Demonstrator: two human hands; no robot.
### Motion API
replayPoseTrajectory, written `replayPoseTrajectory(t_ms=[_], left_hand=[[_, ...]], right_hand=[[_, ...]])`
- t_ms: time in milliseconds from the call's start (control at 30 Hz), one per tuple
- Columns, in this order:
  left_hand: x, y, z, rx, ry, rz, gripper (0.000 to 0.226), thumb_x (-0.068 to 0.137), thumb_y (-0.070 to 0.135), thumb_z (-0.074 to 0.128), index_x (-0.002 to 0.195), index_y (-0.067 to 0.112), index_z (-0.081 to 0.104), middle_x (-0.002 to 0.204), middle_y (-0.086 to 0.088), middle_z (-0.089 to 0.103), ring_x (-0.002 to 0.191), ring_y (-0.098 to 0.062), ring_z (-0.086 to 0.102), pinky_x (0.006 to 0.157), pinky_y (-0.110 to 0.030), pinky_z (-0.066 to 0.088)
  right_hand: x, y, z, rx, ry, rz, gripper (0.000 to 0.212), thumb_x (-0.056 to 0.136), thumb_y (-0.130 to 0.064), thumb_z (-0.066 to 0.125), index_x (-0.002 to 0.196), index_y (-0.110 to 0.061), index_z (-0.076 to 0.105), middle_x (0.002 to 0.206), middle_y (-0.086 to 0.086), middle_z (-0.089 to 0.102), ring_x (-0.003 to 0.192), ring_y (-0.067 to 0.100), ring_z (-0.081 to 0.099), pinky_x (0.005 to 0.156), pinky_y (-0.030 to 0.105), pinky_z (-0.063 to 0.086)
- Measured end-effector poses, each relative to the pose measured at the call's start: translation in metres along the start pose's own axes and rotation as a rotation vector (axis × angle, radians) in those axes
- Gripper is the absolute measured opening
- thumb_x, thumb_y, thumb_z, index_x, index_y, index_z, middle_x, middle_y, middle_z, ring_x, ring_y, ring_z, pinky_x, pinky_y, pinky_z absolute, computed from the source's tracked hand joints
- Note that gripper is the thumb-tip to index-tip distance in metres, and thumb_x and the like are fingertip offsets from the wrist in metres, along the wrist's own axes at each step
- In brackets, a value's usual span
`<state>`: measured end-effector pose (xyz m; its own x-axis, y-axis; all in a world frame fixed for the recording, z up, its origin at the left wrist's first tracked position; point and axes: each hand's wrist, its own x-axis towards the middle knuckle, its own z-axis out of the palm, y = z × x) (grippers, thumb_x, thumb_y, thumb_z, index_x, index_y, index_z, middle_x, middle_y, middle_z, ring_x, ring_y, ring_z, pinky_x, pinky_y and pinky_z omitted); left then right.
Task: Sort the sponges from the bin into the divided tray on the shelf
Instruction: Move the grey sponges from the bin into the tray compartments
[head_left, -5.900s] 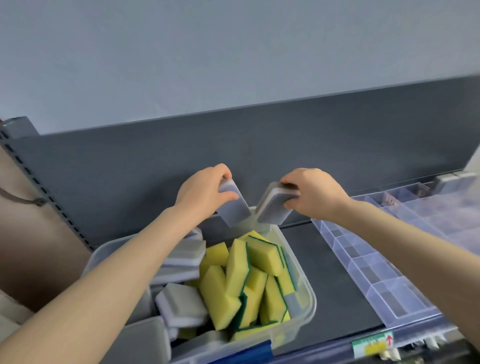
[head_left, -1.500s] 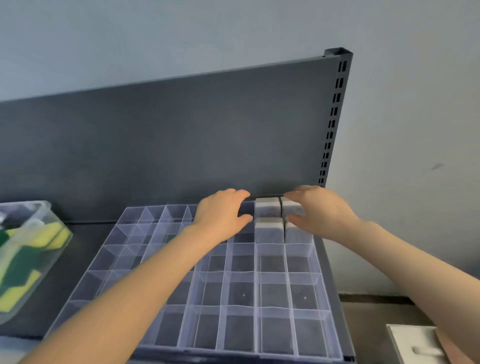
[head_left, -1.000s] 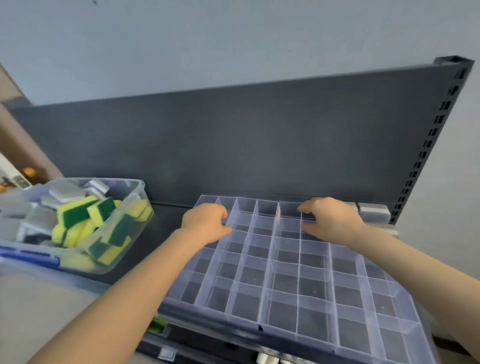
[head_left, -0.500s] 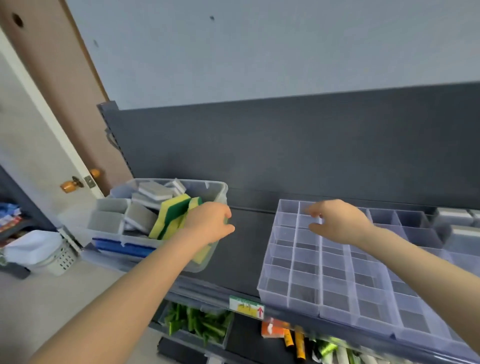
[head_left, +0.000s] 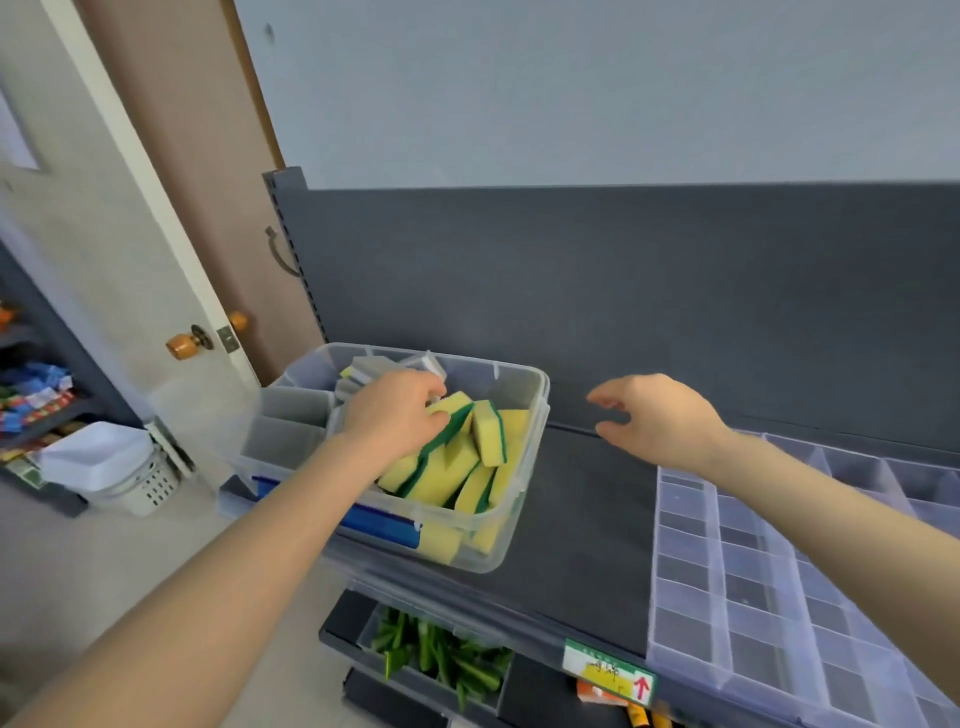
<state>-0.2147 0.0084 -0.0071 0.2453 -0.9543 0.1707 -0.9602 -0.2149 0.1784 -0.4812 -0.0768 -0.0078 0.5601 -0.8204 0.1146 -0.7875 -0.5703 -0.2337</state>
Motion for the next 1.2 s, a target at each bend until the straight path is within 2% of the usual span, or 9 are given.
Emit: replayPoseTrajectory(t_ms=[200,367,533,667,833,900,1000,1067,1200], left_hand=[[0.044,-0.043,0.005,0.033,-0.008,-0.014,0.036,0.085,0.036,0.061,0.12,0.03,0.061,0.116,0.002,0.065,0.103,-0.022,0.059,0.083,-0.038,0.05],[0.09,-0.074,0.0,0.024,0.005,-0.01,0.033,0.084,0.033,0.062,0.116,0.027,0.063,0.113,0.002,0.063,0.101,-0.02,0.059,0.083,-0.035,0.048],[0.119,-0.103,-0.001,0.005,0.001,0.014,0.033,0.086,0.033,0.062,0.118,0.025,0.062,0.112,0.004,0.063,0.103,-0.016,0.059,0.078,-0.028,0.045],[0.135,-0.125,0.0,-0.04,-0.04,0.06,0.033,0.083,0.036,0.064,0.115,0.029,0.063,0.112,0.01,0.064,0.101,-0.011,0.06,0.085,-0.033,0.049],[0.156,-0.154,0.002,-0.188,-0.266,0.244,0.032,0.073,0.05,0.071,0.103,0.04,0.065,0.096,0.025,0.062,0.095,0.005,0.059,0.077,-0.019,0.045],[0.163,-0.161,0.002,-0.213,-0.381,0.333,0.042,0.066,0.058,0.073,0.104,0.041,0.065,0.101,0.026,0.062,0.098,0.007,0.057,0.081,-0.019,0.045],[0.17,-0.166,0.005,-0.074,-0.513,0.513,0.061,0.059,0.065,0.073,0.113,0.041,0.061,0.108,0.025,0.056,0.1,0.003,0.052,0.084,-0.022,0.043],[0.175,-0.167,0.01,0.014,-0.493,0.622,0.062,0.062,0.063,0.073,0.118,0.04,0.059,0.11,0.02,0.056,0.101,-0.003,0.051,0.085,-0.027,0.045],[0.187,-0.175,0.017,-0.065,-0.425,0.693,0.042,0.076,0.058,0.064,0.114,0.041,0.062,0.105,0.019,0.06,0.098,-0.006,0.055,0.08,-0.032,0.049]], right_hand=[[0.06,-0.023,0.027,0.046,0.015,-0.037,0.026,0.083,-0.028,0.054,0.108,-0.028,0.064,0.105,-0.008,0.067,0.096,0.02,0.061,0.076,0.038,0.055],[0.113,-0.04,0.04,0.032,-0.001,-0.054,0.031,0.084,-0.026,0.051,0.113,-0.031,0.062,0.105,-0.007,0.065,0.095,0.021,0.059,0.07,0.031,0.05],[0.149,-0.062,0.051,0.055,-0.012,-0.061,0.036,0.086,-0.029,0.052,0.122,-0.033,0.057,0.117,-0.009,0.062,0.104,0.019,0.058,0.076,0.031,0.05],[0.167,-0.083,0.059,0.033,-0.042,-0.084,0.039,0.087,-0.032,0.053,0.126,-0.033,0.054,0.123,-0.009,0.06,0.109,0.018,0.056,0.083,0.034,0.051],[0.186,-0.116,0.065,0.048,-0.053,-0.093,0.038,0.087,-0.032,0.054,0.125,-0.032,0.055,0.121,-0.01,0.06,0.107,0.016,0.057,0.079,0.03,0.05],[0.188,-0.128,0.064,0.042,-0.059,-0.069,0.037,0.087,-0.031,0.054,0.124,-0.032,0.056,0.121,-0.01,0.06,0.108,0.015,0.056,0.08,0.031,0.05],[0.189,-0.144,0.063,0.017,-0.113,-0.03,0.038,0.086,-0.026,0.054,0.124,-0.033,0.056,0.124,-0.011,0.059,0.11,0.015,0.055,0.085,0.033,0.049],[0.188,-0.154,0.063,0.01,-0.176,0.005,0.043,0.085,-0.023,0.054,0.126,-0.034,0.054,0.126,-0.011,0.058,0.112,0.015,0.054,0.088,0.033,0.049],[0.183,-0.172,0.067,0.067,-0.215,0.07,0.052,0.077,-0.014,0.058,0.126,-0.031,0.055,0.125,-0.01,0.058,0.112,0.011,0.053,0.091,0.031,0.047]])
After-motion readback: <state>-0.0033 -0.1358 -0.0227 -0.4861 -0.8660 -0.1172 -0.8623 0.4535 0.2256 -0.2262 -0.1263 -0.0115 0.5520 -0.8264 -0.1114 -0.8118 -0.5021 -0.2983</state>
